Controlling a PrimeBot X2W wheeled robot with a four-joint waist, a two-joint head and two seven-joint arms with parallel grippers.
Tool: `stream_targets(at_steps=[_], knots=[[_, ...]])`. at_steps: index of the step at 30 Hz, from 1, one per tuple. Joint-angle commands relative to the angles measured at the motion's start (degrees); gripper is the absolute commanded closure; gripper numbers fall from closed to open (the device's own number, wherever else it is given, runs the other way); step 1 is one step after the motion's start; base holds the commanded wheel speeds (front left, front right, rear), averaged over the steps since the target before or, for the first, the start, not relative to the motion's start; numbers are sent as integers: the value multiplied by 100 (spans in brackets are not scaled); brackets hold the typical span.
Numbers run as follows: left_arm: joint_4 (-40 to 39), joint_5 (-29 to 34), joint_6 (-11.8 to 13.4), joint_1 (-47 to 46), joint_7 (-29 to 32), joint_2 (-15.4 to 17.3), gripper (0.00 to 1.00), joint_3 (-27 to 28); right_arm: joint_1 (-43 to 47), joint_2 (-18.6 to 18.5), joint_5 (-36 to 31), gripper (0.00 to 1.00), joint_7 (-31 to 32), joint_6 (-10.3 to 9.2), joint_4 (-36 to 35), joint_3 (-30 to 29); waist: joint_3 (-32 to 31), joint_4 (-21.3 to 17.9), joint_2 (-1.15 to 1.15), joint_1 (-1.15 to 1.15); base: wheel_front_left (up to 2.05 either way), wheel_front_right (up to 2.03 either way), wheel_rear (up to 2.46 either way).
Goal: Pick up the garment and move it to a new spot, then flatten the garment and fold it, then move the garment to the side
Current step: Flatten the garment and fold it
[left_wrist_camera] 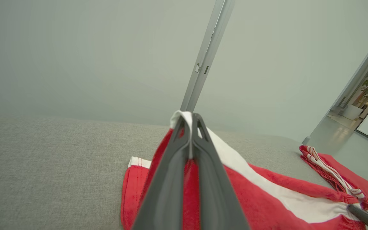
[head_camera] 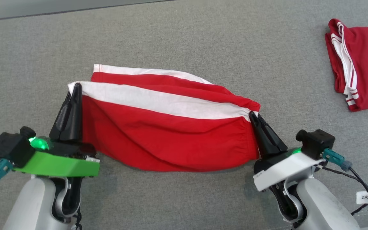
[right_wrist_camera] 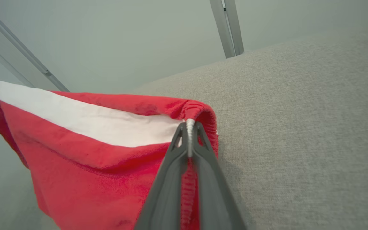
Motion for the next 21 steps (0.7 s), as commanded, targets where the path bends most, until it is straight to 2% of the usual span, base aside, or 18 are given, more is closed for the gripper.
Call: stream_targets(at_steps=[1, 6, 9, 21], knots=[[206, -46, -11, -273, -2, 76, 100, -26, -203, 42, -87, 100, -47, 0, 141, 55, 246, -125, 0, 0, 0, 0, 0], [1049, -112, -11, -930, -2, 188, 100, -122, -701, 209, -144, 100, -105, 0, 625, 239, 499, -225, 0, 0, 0, 0, 0], [1293, -111, -11, -1184, -2, 204, 100, -113, -895, 270, -178, 100, -128, 0, 789, 276, 613, -280, 0, 0, 0, 0, 0], [2406, -24, -11, -1868, -2, 340, 100, -35, -1279, 499, -350, 100, -128, 0, 861, 34, 853, -413, 0, 0, 0, 0, 0]])
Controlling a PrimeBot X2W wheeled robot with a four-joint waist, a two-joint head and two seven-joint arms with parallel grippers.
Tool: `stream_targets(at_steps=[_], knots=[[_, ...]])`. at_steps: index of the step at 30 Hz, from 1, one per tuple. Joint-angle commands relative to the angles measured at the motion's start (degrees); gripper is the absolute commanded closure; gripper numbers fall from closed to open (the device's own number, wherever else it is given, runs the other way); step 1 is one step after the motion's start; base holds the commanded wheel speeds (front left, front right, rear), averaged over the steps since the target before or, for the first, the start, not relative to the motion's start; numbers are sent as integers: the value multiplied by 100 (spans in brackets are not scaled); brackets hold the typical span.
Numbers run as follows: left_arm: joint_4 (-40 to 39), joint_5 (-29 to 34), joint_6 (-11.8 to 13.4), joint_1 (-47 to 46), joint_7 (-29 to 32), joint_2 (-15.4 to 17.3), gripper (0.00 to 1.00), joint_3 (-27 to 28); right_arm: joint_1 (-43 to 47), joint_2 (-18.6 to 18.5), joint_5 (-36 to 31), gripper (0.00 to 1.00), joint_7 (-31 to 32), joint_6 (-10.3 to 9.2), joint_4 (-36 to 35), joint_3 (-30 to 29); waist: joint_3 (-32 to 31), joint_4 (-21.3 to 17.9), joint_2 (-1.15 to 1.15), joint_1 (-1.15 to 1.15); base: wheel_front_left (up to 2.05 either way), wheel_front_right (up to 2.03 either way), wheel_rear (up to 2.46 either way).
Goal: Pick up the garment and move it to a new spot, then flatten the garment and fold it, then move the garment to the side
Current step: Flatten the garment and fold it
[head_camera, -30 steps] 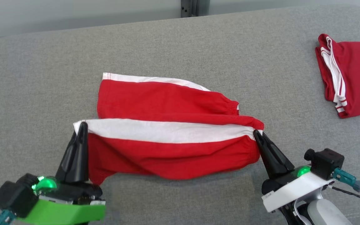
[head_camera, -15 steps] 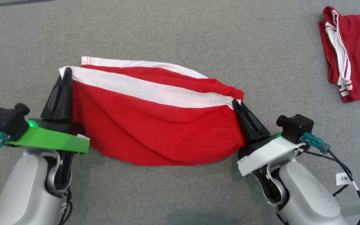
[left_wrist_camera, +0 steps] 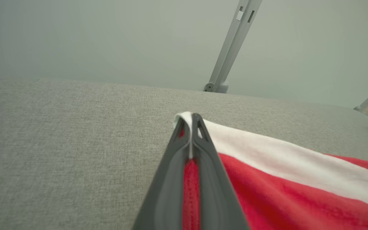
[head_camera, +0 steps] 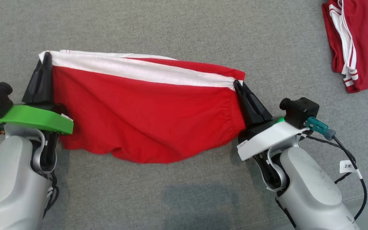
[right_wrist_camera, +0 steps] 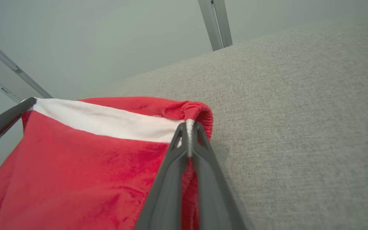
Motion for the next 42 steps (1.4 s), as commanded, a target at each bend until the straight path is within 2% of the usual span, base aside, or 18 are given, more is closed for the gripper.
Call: stream_targets(at_steps=[1, 8, 9, 10, 11, 12, 13, 16, 21, 25, 29, 36, 42], knots=[[105, 49, -11, -151, -2, 41, 100, 15, -70, 19, -51, 100, -25, 0, 20, -25, 36, -26, 0, 0, 0, 0, 0], [888, 277, -11, -571, -2, 185, 100, -179, -221, 86, -27, 100, -24, 0, 189, 37, 68, -65, 0, 0, 0, 0, 0], [1022, 317, -10, -621, -1, 222, 94, -286, -254, 89, -37, 100, -24, 0, 191, 45, 64, -70, 0, 0, 0, 0, 0], [1099, 418, -10, -675, -2, 278, 77, -420, -273, 90, -47, 90, -24, 0, 194, 38, 56, -73, 0, 0, 0, 0, 0], [1198, 508, -10, -743, -2, 349, 56, -552, -266, 94, -58, 71, -25, 0, 206, 32, 42, -73, 0, 0, 0, 0, 0], [1282, 559, -10, -797, -2, 397, 22, -685, -249, 100, -75, 45, -24, 0, 216, 27, 21, -71, 0, 0, 0, 0, 0], [1354, 561, -4, -848, -2, 423, 0, -785, -236, 100, -105, 0, -24, 0, 199, -2, -6, -65, 0, 0, 0, 0, 0], [1475, 438, -4, -926, -1, 492, 0, -975, -113, 104, -188, 0, -24, 0, 139, -95, -126, -23, 0, 0, 0, 0, 0], [1283, 457, -4, -727, -1, 524, 0, -965, 168, 95, -280, 0, -21, 0, -27, -301, -365, 88, 0, 0, 0, 0, 0], [853, 595, -4, -347, -2, 448, 0, -792, 510, 4, -258, 0, 5, 0, -46, -405, -592, 183, 0, 0, 0, 0, 0], [295, 757, 43, 238, -1, 346, 0, -584, 815, -103, -157, 0, 326, 0, -117, -452, -792, 261, 0, 0, 0, 0, 0], [-826, 1091, 234, 1399, -1, -18, 0, -140, 928, -118, -9, 0, 962, 0, -398, -517, -1024, 392, 0, 0, 0, 0, 0], [-1496, 1359, 218, 2032, -2, -492, 0, 94, 601, -150, -66, 0, 1474, 0, -426, -667, -1148, 624, 0, 0, 0, 0, 0]])
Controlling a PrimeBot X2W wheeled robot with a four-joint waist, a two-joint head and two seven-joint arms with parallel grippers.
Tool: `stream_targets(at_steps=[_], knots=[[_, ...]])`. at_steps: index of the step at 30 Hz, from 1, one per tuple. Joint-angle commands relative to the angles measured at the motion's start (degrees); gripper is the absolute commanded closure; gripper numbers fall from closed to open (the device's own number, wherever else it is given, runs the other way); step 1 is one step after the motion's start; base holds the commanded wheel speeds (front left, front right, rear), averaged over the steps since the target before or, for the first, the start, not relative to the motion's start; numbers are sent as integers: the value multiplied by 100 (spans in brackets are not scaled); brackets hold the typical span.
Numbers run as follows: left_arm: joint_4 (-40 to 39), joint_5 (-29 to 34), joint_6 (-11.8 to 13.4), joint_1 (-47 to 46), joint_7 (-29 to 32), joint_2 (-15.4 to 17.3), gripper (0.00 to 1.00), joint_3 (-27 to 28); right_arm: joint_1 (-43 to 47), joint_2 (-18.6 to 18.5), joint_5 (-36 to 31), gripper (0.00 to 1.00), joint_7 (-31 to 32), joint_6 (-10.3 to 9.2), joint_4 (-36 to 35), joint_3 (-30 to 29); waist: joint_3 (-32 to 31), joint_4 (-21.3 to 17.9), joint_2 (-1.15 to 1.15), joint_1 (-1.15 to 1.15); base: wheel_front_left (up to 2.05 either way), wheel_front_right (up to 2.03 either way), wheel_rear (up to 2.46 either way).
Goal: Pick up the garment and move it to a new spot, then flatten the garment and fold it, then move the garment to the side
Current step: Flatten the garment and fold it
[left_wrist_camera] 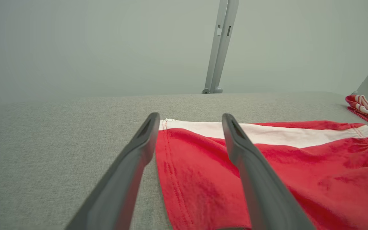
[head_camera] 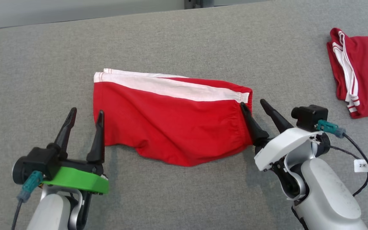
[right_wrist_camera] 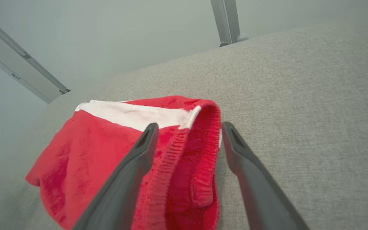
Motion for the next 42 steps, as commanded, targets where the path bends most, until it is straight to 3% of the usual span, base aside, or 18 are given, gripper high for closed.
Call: stream_targets(at_steps=[1, 11, 25, 28, 31, 37, 42], knots=[[-80, 93, -32, 158, -1, -84, 0, 33, -70, -49, -44, 0, 55, 0, -43, -78, -98, 169, 0, 0, 0, 0, 0], [-235, 364, -154, 450, -1, -504, 0, 209, 92, -197, -324, 0, 1098, 0, 179, -462, -196, 515, 0, 0, 0, 0, 0], [-157, 506, -240, 591, -1, -720, 0, 350, -85, -86, -125, 0, 2064, 0, 909, -769, -319, 685, 0, 0, 0, 0, 0], [-150, 533, -245, 618, -1, -723, 0, 360, -170, -75, -12, 61, 2169, 0, 1087, -709, -335, 684, 0, 0, 0, 0, 0], [-152, 556, -244, 649, -1, -707, 0, 358, -283, -151, 179, 100, 2250, 0, 1136, -631, -364, 662, 0, 0, 0, 0, 0], [-165, 554, -245, 692, -1, -632, 0, 295, -386, -538, 794, 100, 2598, 0, 901, -485, -440, 545, 0, 0, 0, 0, 0], [-201, 564, -246, 691, -1, -597, 0, 202, -412, -1245, 1141, 100, 3027, 0, 558, -483, -461, 441, 0, 0, 0, 0, 0]])
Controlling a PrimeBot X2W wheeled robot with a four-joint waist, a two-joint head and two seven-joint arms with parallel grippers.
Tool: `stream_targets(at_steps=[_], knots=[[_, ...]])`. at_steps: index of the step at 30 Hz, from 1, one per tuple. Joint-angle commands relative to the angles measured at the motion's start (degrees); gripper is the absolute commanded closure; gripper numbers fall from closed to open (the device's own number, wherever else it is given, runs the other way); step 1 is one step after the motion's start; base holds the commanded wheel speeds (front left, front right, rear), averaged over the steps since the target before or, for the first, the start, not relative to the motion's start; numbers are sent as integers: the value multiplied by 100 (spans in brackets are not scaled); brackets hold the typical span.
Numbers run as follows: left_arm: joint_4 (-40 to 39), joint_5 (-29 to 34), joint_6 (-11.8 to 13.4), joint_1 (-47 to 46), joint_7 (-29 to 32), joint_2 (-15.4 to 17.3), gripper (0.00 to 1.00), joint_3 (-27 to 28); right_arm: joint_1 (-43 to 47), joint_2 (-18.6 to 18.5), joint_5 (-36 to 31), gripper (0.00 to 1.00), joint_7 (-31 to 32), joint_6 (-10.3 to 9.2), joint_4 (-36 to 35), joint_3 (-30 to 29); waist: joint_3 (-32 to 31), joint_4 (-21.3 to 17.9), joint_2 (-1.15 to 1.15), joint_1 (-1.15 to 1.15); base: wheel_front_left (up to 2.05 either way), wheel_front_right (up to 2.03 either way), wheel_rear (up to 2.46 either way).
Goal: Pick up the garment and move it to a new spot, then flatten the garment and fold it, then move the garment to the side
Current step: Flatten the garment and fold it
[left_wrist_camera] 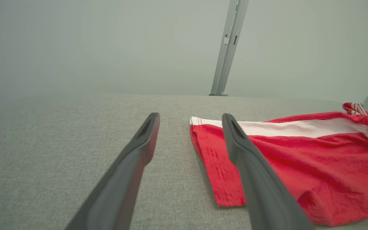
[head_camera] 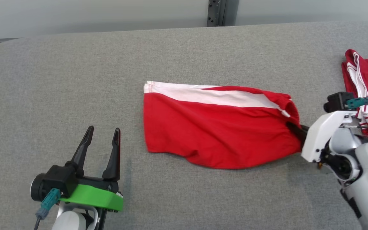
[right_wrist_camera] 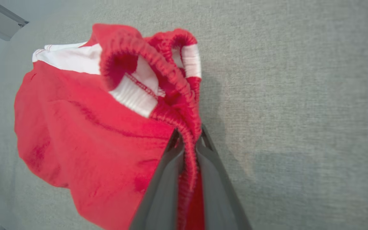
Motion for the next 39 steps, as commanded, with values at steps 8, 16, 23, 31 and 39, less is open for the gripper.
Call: stream_targets(at_steps=[8, 16, 23, 31, 39], knots=[[-28, 28, -13, -56, 0, 71, 0, -170, -309, -838, -26, 100, 591, 0, 82, -443, 100, -125, 0, 0, 0, 0, 0], [24, -6, -13, -152, 0, 97, 0, -285, -560, -524, 121, 100, 842, 0, 112, -449, 122, -107, 0, 0, 0, 0, 0], [51, -36, -13, -153, 0, 104, 0, -358, -402, 5, 994, 100, 1090, 1, -462, -242, 41, -70, 0, 0, 0, 0, 0], [50, -55, -13, -177, 0, 66, 0, -398, -336, 662, 1290, 100, 1116, 1, -929, 243, -7, -22, 0, 0, 0, 0, 0], [70, -89, -12, -300, 0, 11, 0, -551, -670, 1164, 896, 100, 632, 1, -324, 642, 39, 158, 0, 0, 0, 0, 0]])
